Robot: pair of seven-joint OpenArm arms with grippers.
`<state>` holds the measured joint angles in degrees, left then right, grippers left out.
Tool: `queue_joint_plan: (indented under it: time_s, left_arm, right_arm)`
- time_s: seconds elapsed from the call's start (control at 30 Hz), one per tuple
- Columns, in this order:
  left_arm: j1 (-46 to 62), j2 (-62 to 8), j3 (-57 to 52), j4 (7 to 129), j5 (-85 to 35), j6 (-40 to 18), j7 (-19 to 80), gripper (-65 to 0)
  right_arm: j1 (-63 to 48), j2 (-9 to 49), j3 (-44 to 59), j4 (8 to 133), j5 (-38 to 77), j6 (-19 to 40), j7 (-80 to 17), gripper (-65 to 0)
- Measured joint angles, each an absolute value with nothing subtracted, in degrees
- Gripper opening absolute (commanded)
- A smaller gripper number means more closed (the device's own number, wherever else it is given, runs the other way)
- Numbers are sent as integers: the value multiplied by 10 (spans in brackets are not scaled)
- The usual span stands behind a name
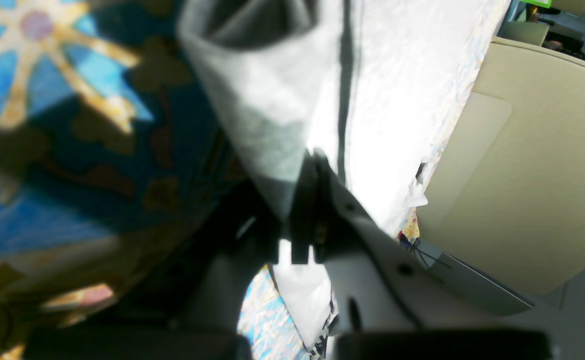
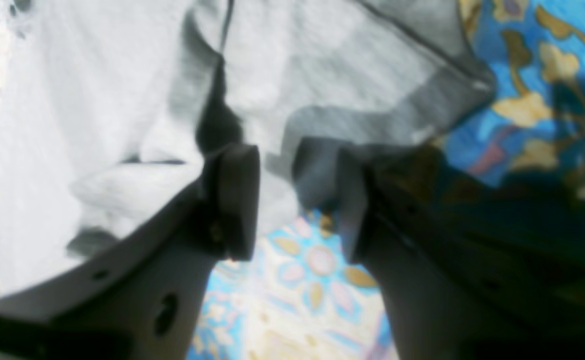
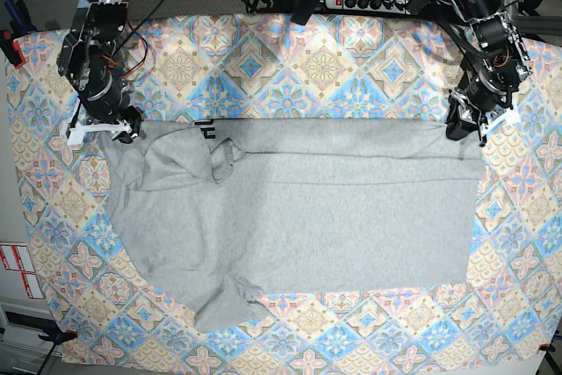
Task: Fold the T-shirt properly
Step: 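Drag the shirt with both grippers toward the robot base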
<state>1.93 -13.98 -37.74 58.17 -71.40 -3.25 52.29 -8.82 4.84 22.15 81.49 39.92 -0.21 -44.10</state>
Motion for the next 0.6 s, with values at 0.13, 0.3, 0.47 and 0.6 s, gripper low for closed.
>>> queue_joint_plan:
  time_s: [0.13, 0.3, 0.47, 0.6]
  left_arm:
    - [19, -140, -377, 582, -714, -32, 523, -650]
    - [19, -140, -377, 582, -714, -32, 523, -650]
    - [19, -140, -377, 582, -714, -32, 523, -650]
    - [19, -140, -377, 582, -714, -32, 523, -650]
  right_arm:
    - [-87, 48, 222, 794, 399, -2, -442, -399]
    - [-87, 48, 225, 790, 399, -2, -440, -400]
    - [-82, 50, 278, 753, 413, 13, -428, -399]
    - [-57, 51, 287, 718, 418, 16, -420, -399]
